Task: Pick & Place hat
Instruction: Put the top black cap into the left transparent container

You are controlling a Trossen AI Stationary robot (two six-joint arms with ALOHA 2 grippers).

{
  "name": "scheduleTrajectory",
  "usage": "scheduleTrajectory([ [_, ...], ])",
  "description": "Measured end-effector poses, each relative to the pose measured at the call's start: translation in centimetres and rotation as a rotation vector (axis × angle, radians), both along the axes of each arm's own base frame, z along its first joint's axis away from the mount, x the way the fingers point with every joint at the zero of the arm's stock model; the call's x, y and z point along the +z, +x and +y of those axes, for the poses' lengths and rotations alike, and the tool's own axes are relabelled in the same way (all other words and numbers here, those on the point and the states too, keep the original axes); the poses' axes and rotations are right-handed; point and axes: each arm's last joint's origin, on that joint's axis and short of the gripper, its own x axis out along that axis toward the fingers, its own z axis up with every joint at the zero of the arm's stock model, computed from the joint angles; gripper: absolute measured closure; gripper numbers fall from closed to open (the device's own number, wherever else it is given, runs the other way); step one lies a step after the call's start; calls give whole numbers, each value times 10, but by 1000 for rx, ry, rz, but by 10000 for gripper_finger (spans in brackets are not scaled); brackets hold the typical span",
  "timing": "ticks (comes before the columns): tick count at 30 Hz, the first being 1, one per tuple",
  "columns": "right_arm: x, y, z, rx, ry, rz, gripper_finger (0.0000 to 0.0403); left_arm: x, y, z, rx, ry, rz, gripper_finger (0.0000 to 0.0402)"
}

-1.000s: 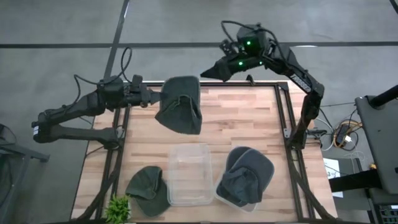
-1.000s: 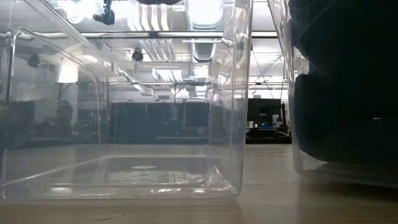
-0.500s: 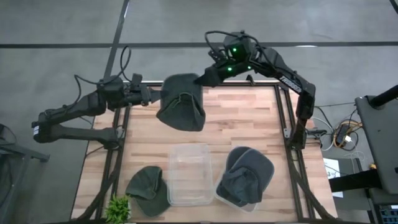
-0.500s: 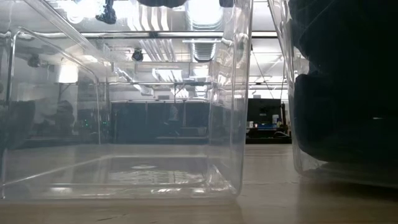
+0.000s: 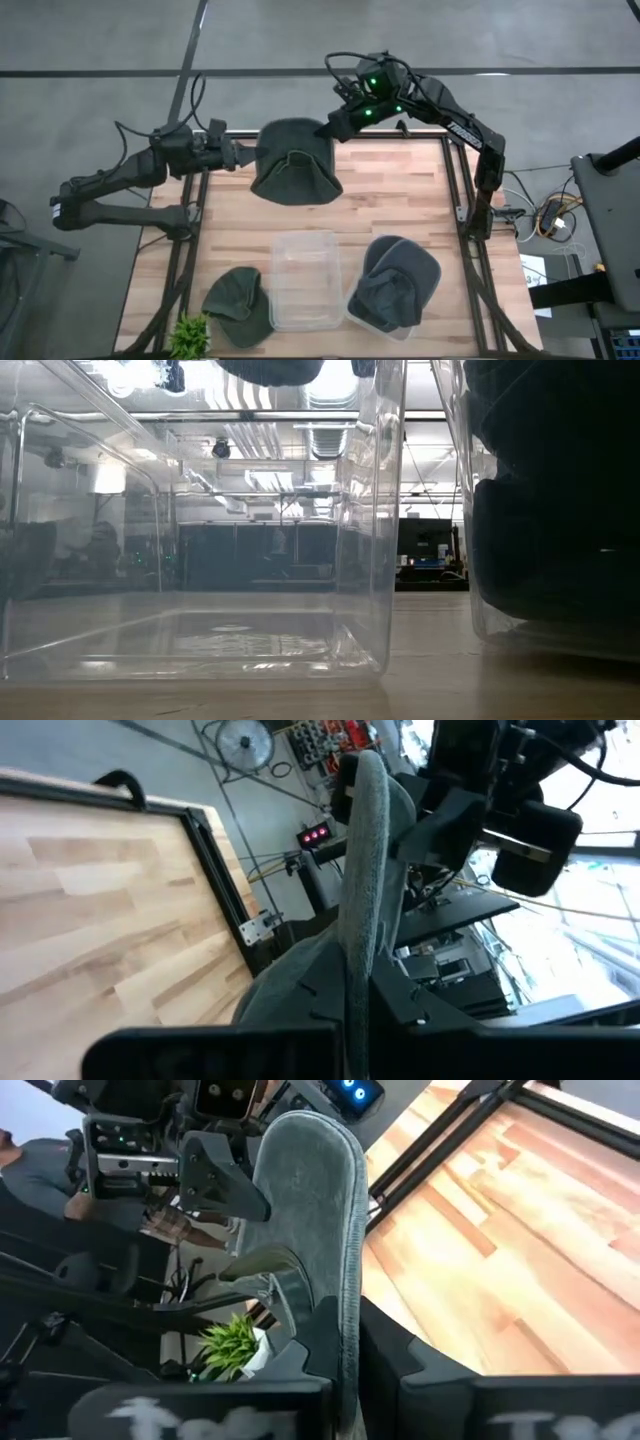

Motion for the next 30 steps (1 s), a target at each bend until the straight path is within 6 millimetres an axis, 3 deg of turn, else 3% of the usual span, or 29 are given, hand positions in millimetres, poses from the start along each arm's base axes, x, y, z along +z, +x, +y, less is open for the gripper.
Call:
scheduleTrajectory([
  [7,0,3,12,45,22,2,393,6,-6,-2,-12,84,-5,375],
  [18,-7,6,49,170,118,97,394,30,-27,-6,58,186,-78,284],
  [30,-20,11,107,171,132,242,394,30,-32,-7,61,191,-55,278],
])
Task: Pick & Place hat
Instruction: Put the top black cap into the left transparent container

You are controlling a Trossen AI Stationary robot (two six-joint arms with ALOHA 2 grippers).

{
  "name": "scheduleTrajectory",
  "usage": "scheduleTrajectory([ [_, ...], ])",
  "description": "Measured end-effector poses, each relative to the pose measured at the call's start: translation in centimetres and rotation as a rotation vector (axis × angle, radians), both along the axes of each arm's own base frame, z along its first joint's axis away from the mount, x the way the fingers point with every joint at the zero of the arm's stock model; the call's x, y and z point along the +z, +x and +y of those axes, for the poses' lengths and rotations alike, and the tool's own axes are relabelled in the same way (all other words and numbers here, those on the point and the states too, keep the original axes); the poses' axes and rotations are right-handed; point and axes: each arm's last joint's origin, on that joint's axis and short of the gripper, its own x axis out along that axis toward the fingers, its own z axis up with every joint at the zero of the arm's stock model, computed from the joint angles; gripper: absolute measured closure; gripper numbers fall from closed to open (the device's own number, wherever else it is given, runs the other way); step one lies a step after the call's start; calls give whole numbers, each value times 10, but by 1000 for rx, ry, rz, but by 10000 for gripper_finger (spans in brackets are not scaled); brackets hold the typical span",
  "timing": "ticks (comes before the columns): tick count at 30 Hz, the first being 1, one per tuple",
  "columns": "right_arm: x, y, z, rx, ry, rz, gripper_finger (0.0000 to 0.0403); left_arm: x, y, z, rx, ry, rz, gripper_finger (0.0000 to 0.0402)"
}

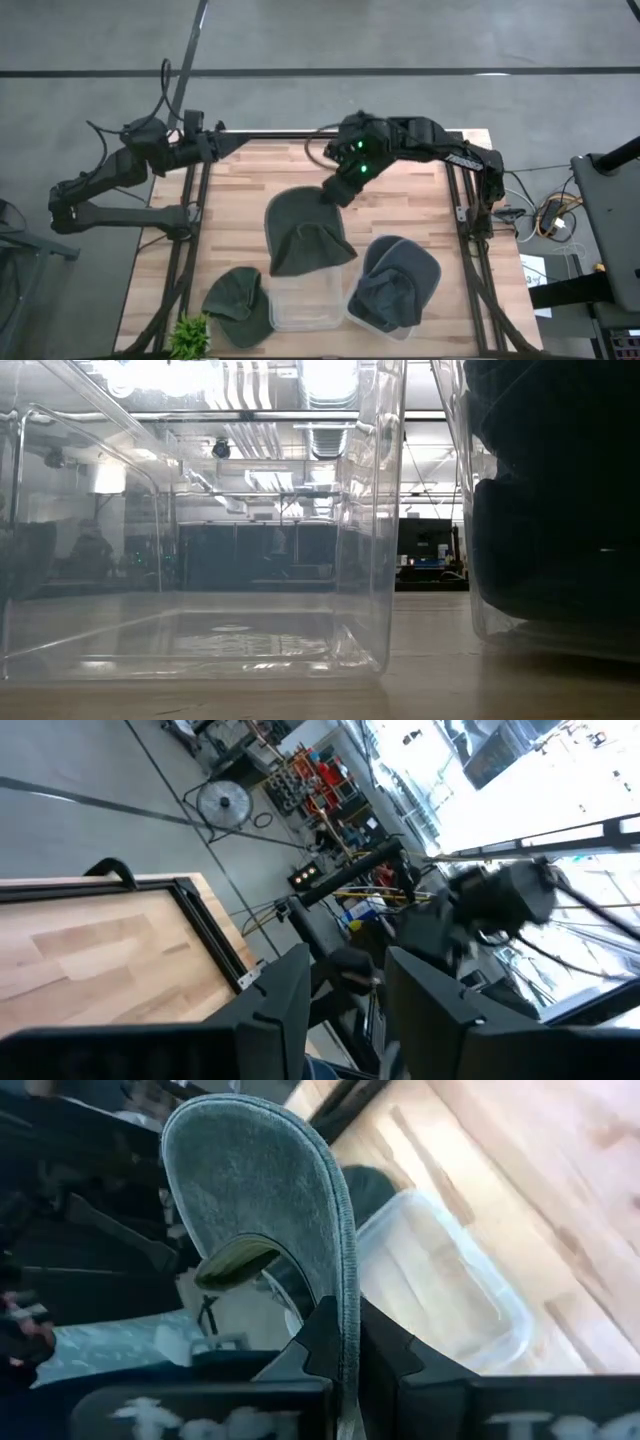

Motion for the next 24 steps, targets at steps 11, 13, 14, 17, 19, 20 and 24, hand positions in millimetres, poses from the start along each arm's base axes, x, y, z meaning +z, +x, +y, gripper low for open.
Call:
scheduleTrajectory([
  [11,-42,23,34,-21,44,89,394,0,2,2,37,24,11,278],
  [13,-53,29,38,-21,69,95,394,0,2,2,44,24,11,278],
  [14,-59,31,39,-21,75,104,394,0,2,2,49,24,11,278],
  [17,-78,33,41,-29,72,169,394,-1,2,3,70,23,13,278],
  [19,-92,34,42,-30,69,210,394,-1,2,3,73,30,15,278],
  [20,-98,35,42,-29,70,228,394,-1,2,3,74,43,20,278],
  [24,-124,40,44,-14,137,259,394,-1,3,3,74,50,27,278],
])
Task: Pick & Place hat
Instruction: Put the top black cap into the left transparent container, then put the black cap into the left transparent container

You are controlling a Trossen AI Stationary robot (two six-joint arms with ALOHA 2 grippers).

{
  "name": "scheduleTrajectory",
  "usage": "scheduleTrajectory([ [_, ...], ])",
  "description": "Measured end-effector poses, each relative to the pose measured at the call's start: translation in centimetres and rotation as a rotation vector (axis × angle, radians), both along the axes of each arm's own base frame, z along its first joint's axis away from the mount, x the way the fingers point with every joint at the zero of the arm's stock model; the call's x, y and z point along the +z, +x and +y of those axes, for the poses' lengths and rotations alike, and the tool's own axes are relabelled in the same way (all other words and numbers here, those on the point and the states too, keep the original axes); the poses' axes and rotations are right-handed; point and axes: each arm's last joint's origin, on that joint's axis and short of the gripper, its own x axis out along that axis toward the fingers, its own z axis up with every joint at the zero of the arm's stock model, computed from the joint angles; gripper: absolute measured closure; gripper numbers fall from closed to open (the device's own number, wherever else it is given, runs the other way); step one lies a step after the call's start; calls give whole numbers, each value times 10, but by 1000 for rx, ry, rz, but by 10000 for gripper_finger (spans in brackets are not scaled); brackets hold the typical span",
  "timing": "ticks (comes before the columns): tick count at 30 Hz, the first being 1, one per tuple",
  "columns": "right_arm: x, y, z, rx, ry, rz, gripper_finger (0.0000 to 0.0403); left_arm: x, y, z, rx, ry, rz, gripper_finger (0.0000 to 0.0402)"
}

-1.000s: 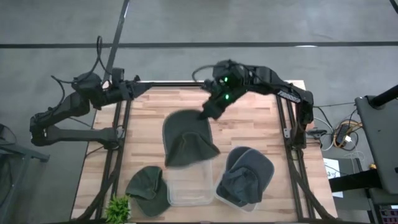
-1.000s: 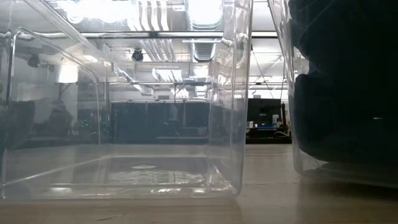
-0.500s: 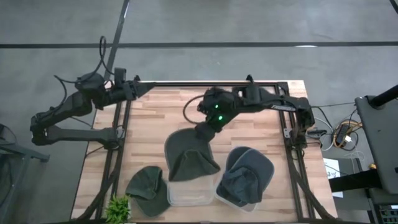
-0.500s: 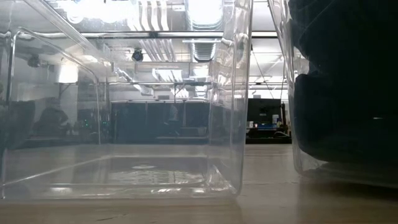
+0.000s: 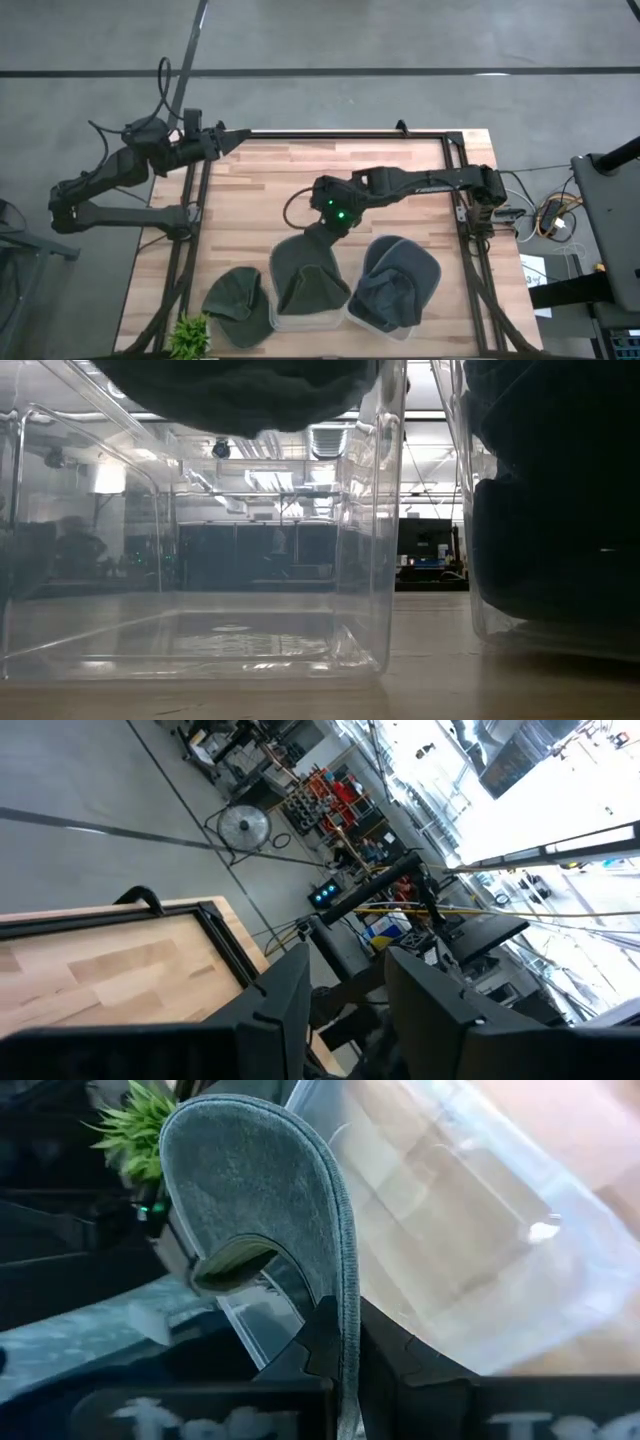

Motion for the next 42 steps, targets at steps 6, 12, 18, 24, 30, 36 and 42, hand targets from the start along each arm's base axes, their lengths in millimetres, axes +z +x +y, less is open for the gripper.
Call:
scheduleTrajectory([
  [6,-25,6,0,-39,63,4,375,0,0,0,4,-1,2,278],
  [12,-36,4,-3,-19,58,34,330,0,0,0,10,-8,0,278],
  [18,-25,6,-6,19,65,-15,251,-1,0,0,10,-9,1,278],
  [24,11,8,-11,98,180,-116,189,-4,1,0,-3,-23,35,278],
  [30,73,3,-16,195,123,-376,166,-26,0,-4,-137,-78,260,278],
  [36,124,-9,-28,233,-26,-616,169,-60,-10,-13,-360,-127,624,278],
  [42,153,-20,-41,248,-131,-763,177,-82,-8,-18,-605,-120,799,278],
])
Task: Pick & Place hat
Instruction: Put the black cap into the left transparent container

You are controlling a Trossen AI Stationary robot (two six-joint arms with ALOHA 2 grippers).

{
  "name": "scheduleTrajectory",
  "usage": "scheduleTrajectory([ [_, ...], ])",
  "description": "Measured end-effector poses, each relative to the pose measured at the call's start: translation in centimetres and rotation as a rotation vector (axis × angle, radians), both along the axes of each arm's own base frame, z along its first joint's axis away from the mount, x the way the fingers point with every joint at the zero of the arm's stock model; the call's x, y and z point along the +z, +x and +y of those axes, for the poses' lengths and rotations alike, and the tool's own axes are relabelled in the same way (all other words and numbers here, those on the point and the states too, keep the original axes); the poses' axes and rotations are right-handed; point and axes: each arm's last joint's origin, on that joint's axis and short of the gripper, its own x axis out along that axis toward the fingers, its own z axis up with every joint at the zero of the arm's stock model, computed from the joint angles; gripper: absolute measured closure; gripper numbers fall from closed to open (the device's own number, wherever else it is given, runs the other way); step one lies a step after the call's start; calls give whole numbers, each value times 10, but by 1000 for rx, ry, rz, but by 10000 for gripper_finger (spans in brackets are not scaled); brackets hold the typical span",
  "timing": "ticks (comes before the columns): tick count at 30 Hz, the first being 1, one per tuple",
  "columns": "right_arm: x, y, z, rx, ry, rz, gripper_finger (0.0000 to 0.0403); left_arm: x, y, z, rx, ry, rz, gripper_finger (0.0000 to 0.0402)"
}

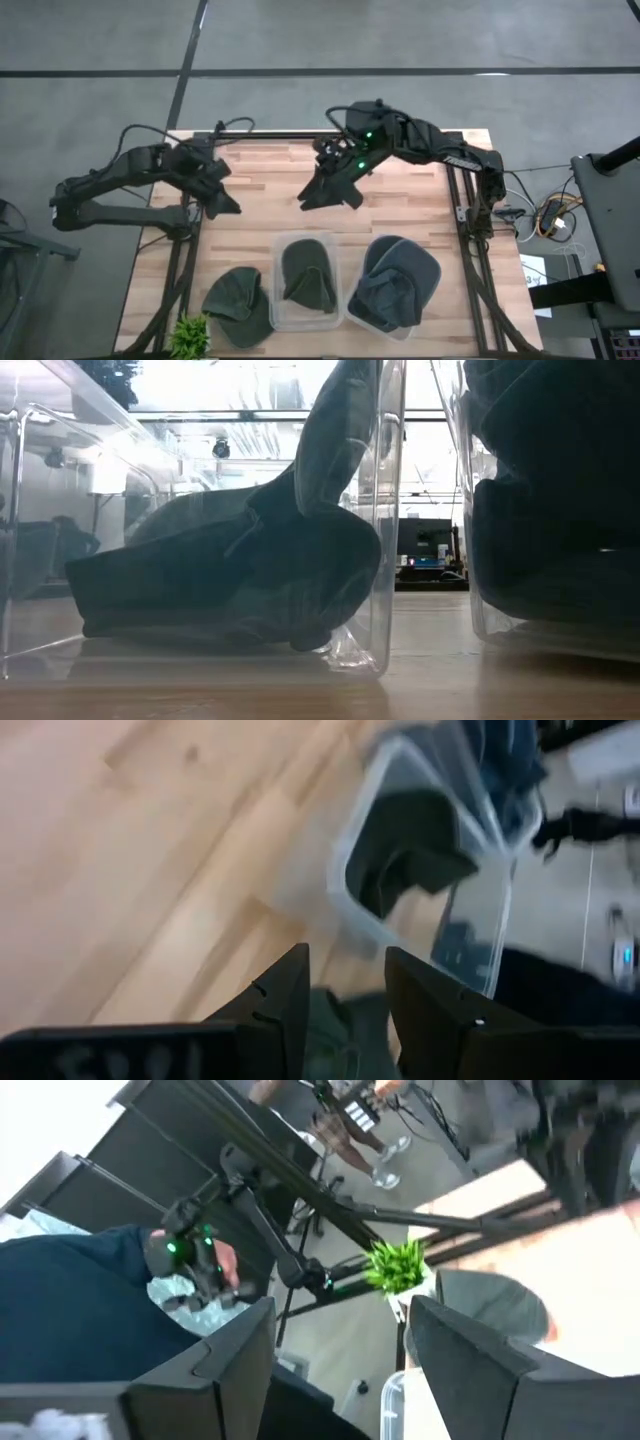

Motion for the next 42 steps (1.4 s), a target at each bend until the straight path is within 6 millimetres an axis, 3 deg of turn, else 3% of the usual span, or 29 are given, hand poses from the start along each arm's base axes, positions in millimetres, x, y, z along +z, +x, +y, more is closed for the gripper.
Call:
scheduleTrajectory([
  [6,8,-4,-6,-15,-14,-35,177,-21,12,-6,-206,14,64,278],
  [11,8,-4,-6,-10,-43,-53,177,-51,22,-14,-350,59,133,278],
  [19,7,-3,-8,-27,-54,-55,179,-106,43,-29,-471,37,120,278],
  [25,7,-3,-8,-28,-54,-54,179,-138,48,-36,-537,81,156,278],
  [42,6,-2,-12,-68,-56,-46,179,-171,59,-51,-639,52,-10,278],
])
